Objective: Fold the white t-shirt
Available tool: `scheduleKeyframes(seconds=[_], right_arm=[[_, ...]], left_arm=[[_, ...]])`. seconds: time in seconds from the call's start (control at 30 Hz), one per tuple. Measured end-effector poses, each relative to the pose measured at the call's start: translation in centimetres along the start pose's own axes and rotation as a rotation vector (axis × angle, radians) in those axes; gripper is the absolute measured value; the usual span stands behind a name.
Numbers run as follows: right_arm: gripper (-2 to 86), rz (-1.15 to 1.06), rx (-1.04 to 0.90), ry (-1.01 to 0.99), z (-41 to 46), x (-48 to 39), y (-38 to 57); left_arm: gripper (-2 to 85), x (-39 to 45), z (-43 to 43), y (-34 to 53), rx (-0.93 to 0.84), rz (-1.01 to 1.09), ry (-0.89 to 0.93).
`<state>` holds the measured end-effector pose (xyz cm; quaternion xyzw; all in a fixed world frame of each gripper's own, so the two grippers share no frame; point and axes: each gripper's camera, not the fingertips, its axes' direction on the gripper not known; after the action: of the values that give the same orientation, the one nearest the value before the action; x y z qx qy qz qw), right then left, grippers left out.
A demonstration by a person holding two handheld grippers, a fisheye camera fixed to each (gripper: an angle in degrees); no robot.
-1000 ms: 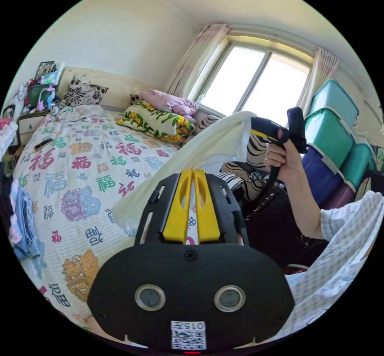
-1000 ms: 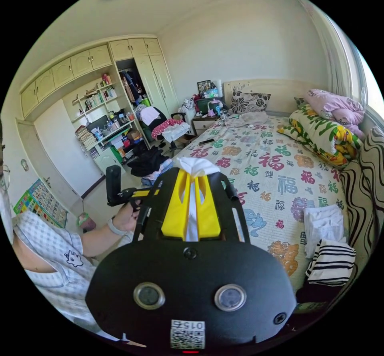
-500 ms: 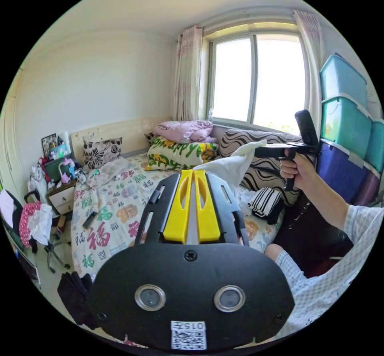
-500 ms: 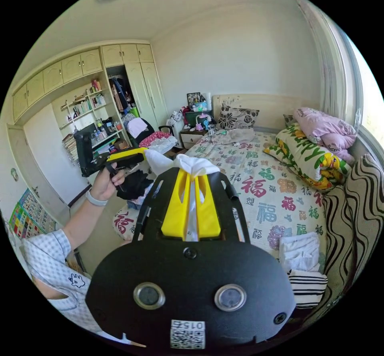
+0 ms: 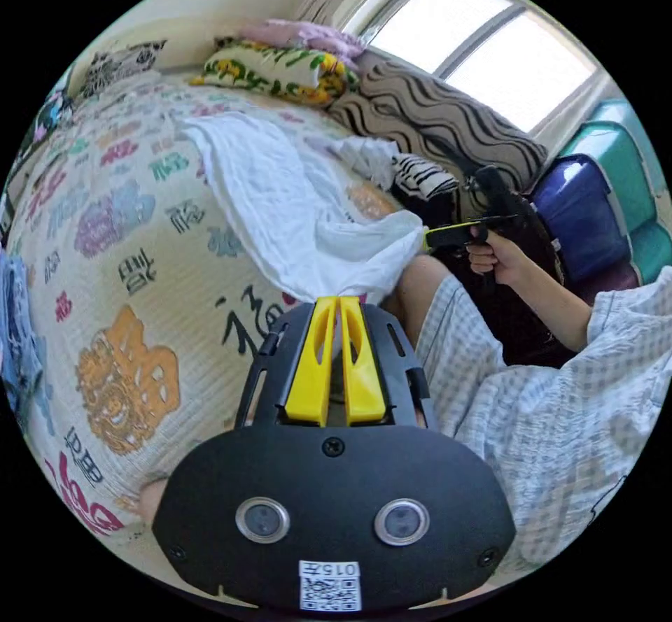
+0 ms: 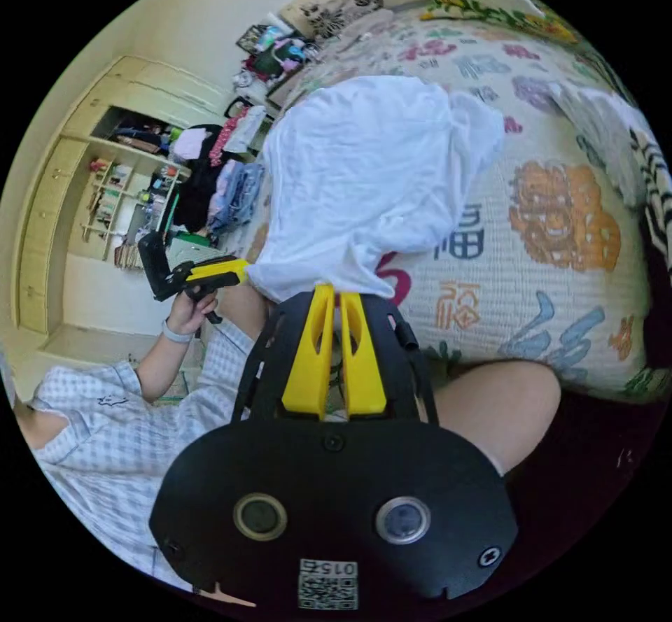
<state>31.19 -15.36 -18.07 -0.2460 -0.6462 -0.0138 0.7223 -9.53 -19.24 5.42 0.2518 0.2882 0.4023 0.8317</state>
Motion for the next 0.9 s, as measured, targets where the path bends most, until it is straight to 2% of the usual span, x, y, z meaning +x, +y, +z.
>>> scheduleKeyframes(seconds=[0.07,0.23,0.4,0.53,0.67,0.73,0.83,0.9], right_arm=[[1.7,0.017,0.032,0.029,-0.3,0.5,0.3],[5.7,-0.112,0.08,0.11,-1.6,-1.7,-3.5],[8.5,-0.321,0.02,0.138,0.9,-6.7,-12.2],[8.6,-0.356,-0.098,0.25,5.8,-9.2,-20.3],[8.8,-0.338,-0.184,0.369,9.5,-10.3,-25.2],[9.0,-0.31,-0.239,0.435,11.6,-10.3,-27.3],[8.7,-0.248,-0.311,0.447,13.6,-9.4,-29.0],[7.6,-0.22,-0.333,0.465,14.2,-8.9,-29.3]], left_arm=[[-0.7,-1.6,1.0,0.7,0.002,-0.032,0.002],[0.0,-9.3,-1.3,0.8,0.186,-0.177,0.059],[-0.7,-9.4,2.4,2.7,0.137,-0.138,0.149],[-0.7,-10.3,7.4,5.9,0.076,-0.255,0.275],[0.1,-11.1,9.1,7.9,0.025,-0.355,0.121],[3.4,-11.8,9.8,9.0,0.0,-0.382,0.05],[8.7,-13.3,12.1,9.8,-0.063,-0.428,0.12],[8.7,-13.4,13.4,9.8,-0.106,-0.411,0.124]])
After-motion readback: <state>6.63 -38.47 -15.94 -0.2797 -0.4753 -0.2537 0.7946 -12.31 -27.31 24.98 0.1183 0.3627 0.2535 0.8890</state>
